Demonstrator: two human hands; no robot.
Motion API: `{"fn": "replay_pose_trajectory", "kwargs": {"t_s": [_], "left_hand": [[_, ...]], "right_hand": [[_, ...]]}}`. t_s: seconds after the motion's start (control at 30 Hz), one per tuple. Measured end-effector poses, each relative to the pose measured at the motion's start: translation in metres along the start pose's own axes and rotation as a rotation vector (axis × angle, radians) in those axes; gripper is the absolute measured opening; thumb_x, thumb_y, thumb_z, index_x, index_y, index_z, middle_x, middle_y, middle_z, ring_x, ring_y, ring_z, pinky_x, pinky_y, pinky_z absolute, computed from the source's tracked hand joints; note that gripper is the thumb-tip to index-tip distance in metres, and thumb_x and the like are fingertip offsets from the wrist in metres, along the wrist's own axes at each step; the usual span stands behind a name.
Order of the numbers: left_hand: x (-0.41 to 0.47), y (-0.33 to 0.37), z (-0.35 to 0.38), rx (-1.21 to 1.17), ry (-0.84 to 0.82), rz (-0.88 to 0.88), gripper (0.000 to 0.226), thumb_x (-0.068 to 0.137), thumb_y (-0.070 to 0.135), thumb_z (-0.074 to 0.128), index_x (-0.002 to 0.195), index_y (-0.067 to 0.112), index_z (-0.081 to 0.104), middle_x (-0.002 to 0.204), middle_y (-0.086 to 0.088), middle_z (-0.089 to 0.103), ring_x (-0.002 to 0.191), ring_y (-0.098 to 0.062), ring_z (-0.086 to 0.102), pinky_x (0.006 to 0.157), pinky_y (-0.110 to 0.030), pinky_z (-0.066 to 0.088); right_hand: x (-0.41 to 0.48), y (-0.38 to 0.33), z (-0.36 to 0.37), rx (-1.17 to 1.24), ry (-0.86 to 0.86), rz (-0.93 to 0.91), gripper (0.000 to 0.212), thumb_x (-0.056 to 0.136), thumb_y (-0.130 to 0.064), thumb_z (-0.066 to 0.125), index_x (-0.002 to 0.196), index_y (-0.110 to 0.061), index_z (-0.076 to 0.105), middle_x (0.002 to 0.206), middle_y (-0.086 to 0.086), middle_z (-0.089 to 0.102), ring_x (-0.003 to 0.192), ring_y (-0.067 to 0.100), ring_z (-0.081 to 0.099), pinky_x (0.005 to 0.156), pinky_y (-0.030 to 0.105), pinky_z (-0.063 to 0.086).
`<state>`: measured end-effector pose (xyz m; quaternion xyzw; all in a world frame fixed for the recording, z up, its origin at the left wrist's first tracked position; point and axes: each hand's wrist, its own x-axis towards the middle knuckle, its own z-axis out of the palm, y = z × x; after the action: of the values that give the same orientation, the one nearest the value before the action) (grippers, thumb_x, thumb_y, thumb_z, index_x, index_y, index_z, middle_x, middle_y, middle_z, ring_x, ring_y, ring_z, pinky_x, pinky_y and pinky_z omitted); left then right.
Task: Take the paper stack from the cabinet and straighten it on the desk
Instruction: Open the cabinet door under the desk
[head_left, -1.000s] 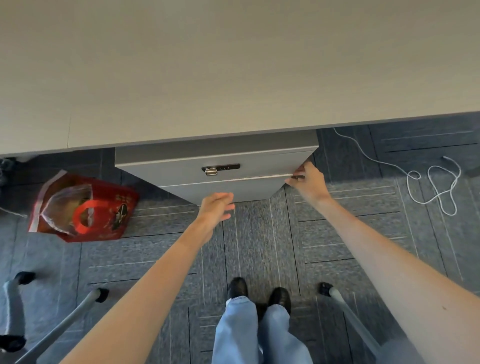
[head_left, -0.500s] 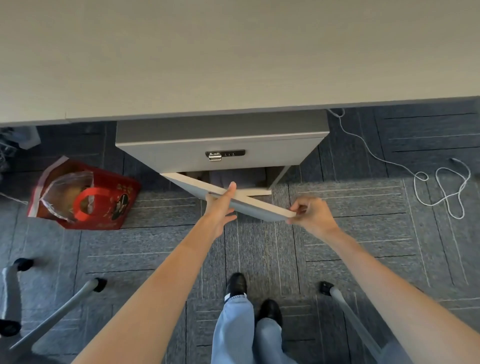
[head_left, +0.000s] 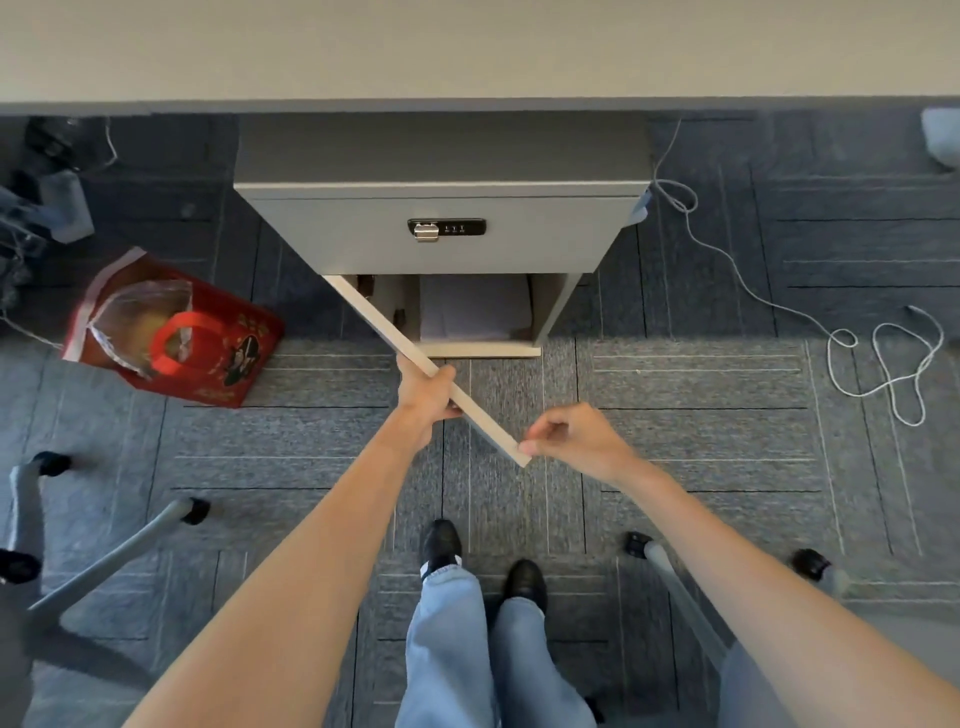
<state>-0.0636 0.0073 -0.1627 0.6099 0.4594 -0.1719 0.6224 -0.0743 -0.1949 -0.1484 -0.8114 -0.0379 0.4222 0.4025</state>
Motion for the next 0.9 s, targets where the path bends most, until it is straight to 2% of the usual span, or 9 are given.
{"fn": "replay_pose_trajectory", "kwargs": {"t_s": [0.07, 0.13, 0.23, 0.37, 0.5, 0.57, 0.67, 0.77, 0.9], "left_hand": [[-0.001, -0.004, -0.008, 0.048, -0.002, 0.010, 0.052, 0.095, 0.007, 0.049, 0.138, 0.020, 0.023, 0.123, -0.015, 0.053, 0.096, -0.028, 0.063, 0.069, -0.047, 0.061], [-0.003, -0.009, -0.017, 0.106, -0.012, 0.020, 0.054, 0.095, 0.007, 0.049, 0.140, 0.021, 0.022, 0.123, -0.014, 0.055, 0.094, -0.026, 0.063, 0.062, -0.041, 0.061], [-0.007, -0.017, -0.034, 0.190, -0.012, 0.040, 0.055, 0.096, 0.008, 0.046, 0.142, 0.021, 0.022, 0.122, -0.010, 0.055, 0.100, -0.025, 0.059, 0.076, -0.045, 0.059], [-0.016, -0.028, -0.064, 0.372, 0.028, 0.115, 0.050, 0.096, 0.011, 0.043, 0.143, 0.017, 0.027, 0.129, -0.010, 0.055, 0.115, -0.032, 0.056, 0.093, -0.047, 0.052], [-0.017, -0.038, -0.106, 0.583, 0.052, 0.174, 0.038, 0.098, 0.013, 0.040, 0.135, 0.010, 0.032, 0.126, -0.017, 0.058, 0.109, -0.036, 0.058, 0.088, -0.043, 0.048], [-0.015, -0.038, -0.125, 0.664, 0.047, 0.176, 0.032, 0.098, 0.013, 0.038, 0.130, 0.010, 0.032, 0.123, -0.019, 0.058, 0.105, -0.038, 0.058, 0.088, -0.046, 0.048], [-0.011, -0.035, -0.144, 0.731, 0.039, 0.195, 0.028, 0.099, 0.012, 0.036, 0.126, 0.010, 0.032, 0.123, -0.022, 0.058, 0.097, -0.034, 0.056, 0.086, -0.048, 0.047], [-0.008, -0.037, -0.159, 0.776, 0.055, 0.226, 0.026, 0.099, 0.014, 0.036, 0.124, 0.012, 0.032, 0.122, -0.021, 0.059, 0.099, -0.038, 0.059, 0.087, -0.051, 0.048], [-0.013, -0.042, -0.165, 0.847, 0.097, 0.311, 0.037, 0.100, 0.018, 0.036, 0.137, 0.015, 0.029, 0.122, -0.020, 0.061, 0.101, -0.042, 0.060, 0.082, -0.048, 0.046]], "right_hand": [[-0.001, 0.000, 0.007, 0.022, 0.068, 0.014, 0.006, 0.085, -0.023, 0.069, 0.085, -0.017, 0.071, 0.085, -0.005, 0.069, 0.086, 0.011, 0.064, 0.089, 0.034, 0.050], [0.001, 0.000, 0.015, 0.031, 0.117, 0.028, 0.012, 0.089, -0.020, 0.063, 0.078, -0.023, 0.066, 0.082, -0.004, 0.069, 0.086, 0.014, 0.066, 0.093, 0.037, 0.051], [0.006, -0.004, 0.027, 0.028, 0.118, 0.045, 0.020, 0.092, -0.017, 0.059, 0.074, -0.025, 0.063, 0.083, 0.004, 0.071, 0.085, 0.019, 0.069, 0.092, 0.042, 0.054], [0.012, -0.012, 0.043, 0.052, 0.110, 0.063, 0.018, 0.093, -0.015, 0.057, 0.078, -0.023, 0.063, 0.082, 0.001, 0.069, 0.082, 0.015, 0.068, 0.091, 0.040, 0.055], [0.017, -0.018, 0.058, 0.054, 0.122, 0.081, 0.013, 0.093, -0.012, 0.056, 0.089, -0.013, 0.068, 0.081, 0.002, 0.069, 0.080, 0.017, 0.068, 0.086, 0.035, 0.056], [0.019, -0.021, 0.064, 0.040, 0.115, 0.091, 0.013, 0.094, -0.012, 0.055, 0.093, -0.010, 0.068, 0.082, 0.003, 0.068, 0.082, 0.018, 0.069, 0.085, 0.032, 0.055], [0.022, -0.024, 0.070, 0.030, 0.121, 0.108, 0.014, 0.094, -0.010, 0.053, 0.094, -0.010, 0.068, 0.083, 0.004, 0.068, 0.080, 0.016, 0.068, 0.083, 0.031, 0.053], [0.026, -0.025, 0.077, 0.031, 0.123, 0.111, 0.015, 0.095, -0.009, 0.052, 0.092, -0.010, 0.067, 0.080, 0.003, 0.067, 0.076, 0.015, 0.066, 0.079, 0.029, 0.053], [0.030, -0.026, 0.083, 0.027, 0.132, 0.118, 0.016, 0.095, -0.009, 0.052, 0.094, -0.007, 0.067, 0.082, 0.005, 0.068, 0.073, 0.014, 0.066, 0.071, 0.025, 0.051]]}}
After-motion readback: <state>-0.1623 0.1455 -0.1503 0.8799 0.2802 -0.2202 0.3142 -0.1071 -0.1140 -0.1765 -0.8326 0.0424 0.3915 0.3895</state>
